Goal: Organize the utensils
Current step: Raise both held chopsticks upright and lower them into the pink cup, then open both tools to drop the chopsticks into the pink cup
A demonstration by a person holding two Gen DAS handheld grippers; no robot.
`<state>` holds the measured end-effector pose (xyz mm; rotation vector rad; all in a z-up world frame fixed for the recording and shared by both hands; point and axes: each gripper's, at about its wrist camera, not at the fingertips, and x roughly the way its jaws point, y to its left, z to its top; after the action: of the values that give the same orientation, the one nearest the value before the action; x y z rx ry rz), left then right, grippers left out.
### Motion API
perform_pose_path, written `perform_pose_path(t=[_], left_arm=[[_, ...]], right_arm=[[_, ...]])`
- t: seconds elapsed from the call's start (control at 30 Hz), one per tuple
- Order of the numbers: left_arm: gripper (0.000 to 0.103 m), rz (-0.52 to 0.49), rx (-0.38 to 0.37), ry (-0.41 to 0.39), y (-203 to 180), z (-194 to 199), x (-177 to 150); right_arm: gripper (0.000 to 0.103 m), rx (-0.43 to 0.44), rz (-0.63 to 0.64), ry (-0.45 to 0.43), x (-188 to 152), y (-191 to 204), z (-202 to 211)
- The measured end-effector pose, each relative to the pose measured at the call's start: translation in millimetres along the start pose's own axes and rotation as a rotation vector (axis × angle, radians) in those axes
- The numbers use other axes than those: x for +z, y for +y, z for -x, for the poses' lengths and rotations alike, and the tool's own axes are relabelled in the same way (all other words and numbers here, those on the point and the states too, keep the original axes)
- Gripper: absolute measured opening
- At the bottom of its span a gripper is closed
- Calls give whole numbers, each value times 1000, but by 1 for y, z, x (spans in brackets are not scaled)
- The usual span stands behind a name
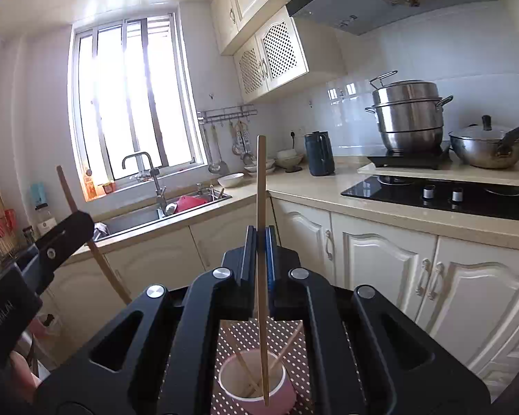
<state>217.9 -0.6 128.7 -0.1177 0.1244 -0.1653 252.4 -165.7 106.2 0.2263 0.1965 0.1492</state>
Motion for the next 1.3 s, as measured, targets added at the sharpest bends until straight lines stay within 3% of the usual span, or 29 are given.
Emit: perform_pose_path(t=[0.1, 0.27, 0.6, 0.7, 0.73, 0.77, 0.83, 0.87, 0.9, 1.3], left_arm=[[6, 5, 2, 11, -2, -13, -1], [6, 14, 15, 76, 3, -40, -18], [6, 5, 19, 264, 27, -86, -72], [11, -13, 60, 311, 34, -93, -82], [21, -14, 57, 314, 37, -93, -84], [28, -16, 55, 314, 39, -92, -86], [32, -21, 64, 310, 43, -88, -87], [34, -25, 66, 308, 44, -85, -87], [34, -27, 67, 306, 45, -83, -87], [39, -59, 59, 330, 39, -61, -96]], right_arm=[[6, -14, 7, -14, -4, 0, -13], [6, -34, -11, 51, -21, -9, -36], [6, 0, 39, 244, -64, -11, -59], [7, -3, 67, 278, -69, -9, -59], [8, -10, 72, 279, -70, -10, -58], [10, -22, 71, 279, -70, -12, -55], [23, -36, 61, 276, -70, -16, -50], [45, -46, 54, 272, -70, -19, -46], [59, -53, 50, 259, -71, -21, -41], [59, -82, 36, 267, -74, -31, -17]])
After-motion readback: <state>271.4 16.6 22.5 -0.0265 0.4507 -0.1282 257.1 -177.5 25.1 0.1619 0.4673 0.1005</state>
